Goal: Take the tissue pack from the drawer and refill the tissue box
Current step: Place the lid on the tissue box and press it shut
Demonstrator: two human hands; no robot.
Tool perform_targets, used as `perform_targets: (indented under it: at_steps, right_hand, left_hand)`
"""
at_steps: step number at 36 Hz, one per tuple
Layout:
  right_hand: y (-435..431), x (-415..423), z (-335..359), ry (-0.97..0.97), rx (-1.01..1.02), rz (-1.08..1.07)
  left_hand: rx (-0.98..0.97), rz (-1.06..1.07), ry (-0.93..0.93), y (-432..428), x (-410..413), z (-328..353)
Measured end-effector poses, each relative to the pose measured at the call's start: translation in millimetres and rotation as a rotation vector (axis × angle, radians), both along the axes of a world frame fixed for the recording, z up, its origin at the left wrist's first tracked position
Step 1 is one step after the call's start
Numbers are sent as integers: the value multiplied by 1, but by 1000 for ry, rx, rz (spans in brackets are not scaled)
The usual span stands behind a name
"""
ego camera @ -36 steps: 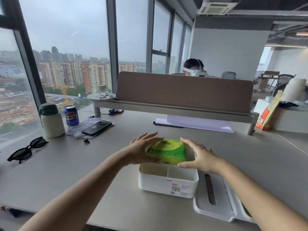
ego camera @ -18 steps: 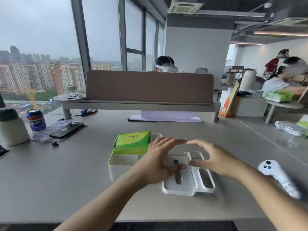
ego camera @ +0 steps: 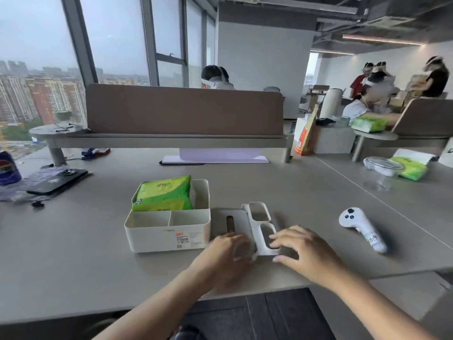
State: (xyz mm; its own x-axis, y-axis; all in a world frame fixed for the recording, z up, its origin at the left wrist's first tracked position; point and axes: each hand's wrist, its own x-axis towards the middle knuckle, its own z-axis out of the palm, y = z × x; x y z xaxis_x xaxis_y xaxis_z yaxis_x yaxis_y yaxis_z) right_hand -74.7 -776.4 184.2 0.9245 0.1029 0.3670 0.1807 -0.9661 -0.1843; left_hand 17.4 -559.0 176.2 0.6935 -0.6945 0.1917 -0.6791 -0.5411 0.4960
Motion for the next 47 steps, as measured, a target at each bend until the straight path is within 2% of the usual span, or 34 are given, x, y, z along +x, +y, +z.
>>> perform_targets:
  at_steps: [5,8,15,19,25,29,32,35,39,42,44,47]
  right_hand:
    - [5,-1,8,-15,-74,47]
    - [3,-4,23,-59,15,67]
    - [4,6,87,-268,136,57]
    - [12,17,135,-362,197,40]
    - [31,38,205,-385,115,90]
    - [42,52,242,-420,145,88]
    - [50,66,257,-514,273,76]
    - [60,85,254,-579,457,25]
    - [80,115,228,-510,841,-51]
    - [100,135,198,-418,1077,-93]
    - [113,144,177,-363,1162,-118]
    - [131,149,151,-316,1184,-127]
  left_hand:
    - [-78,-36,-15,0,-5,3]
    - [-120,-49,-59,-1,-10,10]
    - [-347,39,-345,-17,-5,48]
    - [-530,108,-349,-20,3,82]
    - [-713,104,-127,-5,21,124]
    - [-804,112,-76,21,40,142]
    - [-975,182,6,46,55,145]
    - [-1006,261,58,68,64,138]
    - [-1026,337,249,88,70,120]
    - [-1143,381,463,98,74,114]
    - [-1199,397,517,105,76,115]
    - [-1184,425,474,117,80,113]
